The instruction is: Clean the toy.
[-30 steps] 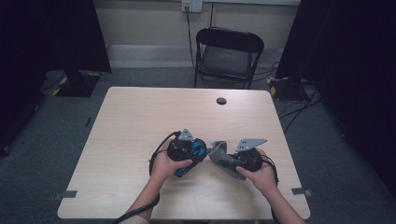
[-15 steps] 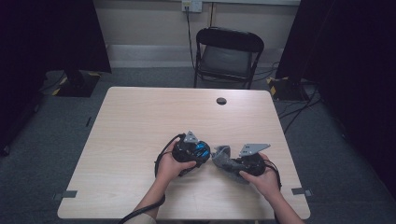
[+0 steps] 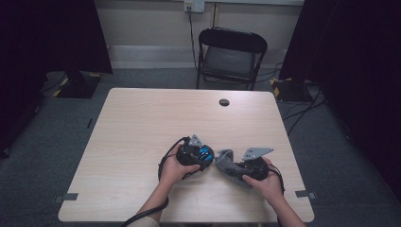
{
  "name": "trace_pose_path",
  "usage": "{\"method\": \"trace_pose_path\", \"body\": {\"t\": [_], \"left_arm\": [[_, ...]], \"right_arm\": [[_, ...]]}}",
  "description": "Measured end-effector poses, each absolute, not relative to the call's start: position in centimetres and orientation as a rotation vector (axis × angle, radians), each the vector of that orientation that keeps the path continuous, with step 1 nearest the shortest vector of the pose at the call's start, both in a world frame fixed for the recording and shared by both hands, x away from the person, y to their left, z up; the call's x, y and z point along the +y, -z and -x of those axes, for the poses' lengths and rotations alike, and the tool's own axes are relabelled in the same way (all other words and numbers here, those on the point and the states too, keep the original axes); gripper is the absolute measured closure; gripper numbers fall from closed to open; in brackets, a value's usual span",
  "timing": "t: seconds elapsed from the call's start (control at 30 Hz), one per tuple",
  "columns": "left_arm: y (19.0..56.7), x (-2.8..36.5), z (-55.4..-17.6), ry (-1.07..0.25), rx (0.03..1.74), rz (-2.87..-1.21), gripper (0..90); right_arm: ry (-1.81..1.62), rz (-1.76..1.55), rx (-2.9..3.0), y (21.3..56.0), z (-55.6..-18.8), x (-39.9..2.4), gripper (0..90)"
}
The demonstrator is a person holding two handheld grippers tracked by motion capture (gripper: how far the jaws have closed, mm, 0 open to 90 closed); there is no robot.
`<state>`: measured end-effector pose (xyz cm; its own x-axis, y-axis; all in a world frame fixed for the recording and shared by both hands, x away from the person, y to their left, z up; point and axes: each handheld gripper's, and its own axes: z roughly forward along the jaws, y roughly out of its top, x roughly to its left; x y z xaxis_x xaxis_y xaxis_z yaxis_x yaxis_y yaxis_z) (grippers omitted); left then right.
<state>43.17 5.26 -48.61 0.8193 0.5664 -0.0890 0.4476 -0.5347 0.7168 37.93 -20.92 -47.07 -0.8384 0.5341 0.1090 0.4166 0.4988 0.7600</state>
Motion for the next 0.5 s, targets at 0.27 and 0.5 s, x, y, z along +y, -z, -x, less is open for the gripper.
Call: {"method": "trace_pose_path", "body": {"t": [0.27,0.5], "left_arm": [[48.83,5.03,-43.15,-0.205,0.746,-2.241,25.2],[48.81,4.92,-43.14,-0.213,0.742,-2.254,25.2]], "right_arm": [[-1.262,-0.837,2.591,47.35,-37.87,-21.00,69.6],[-1.265,-0.835,2.595,47.63,-37.77,-20.98,69.5]]}}
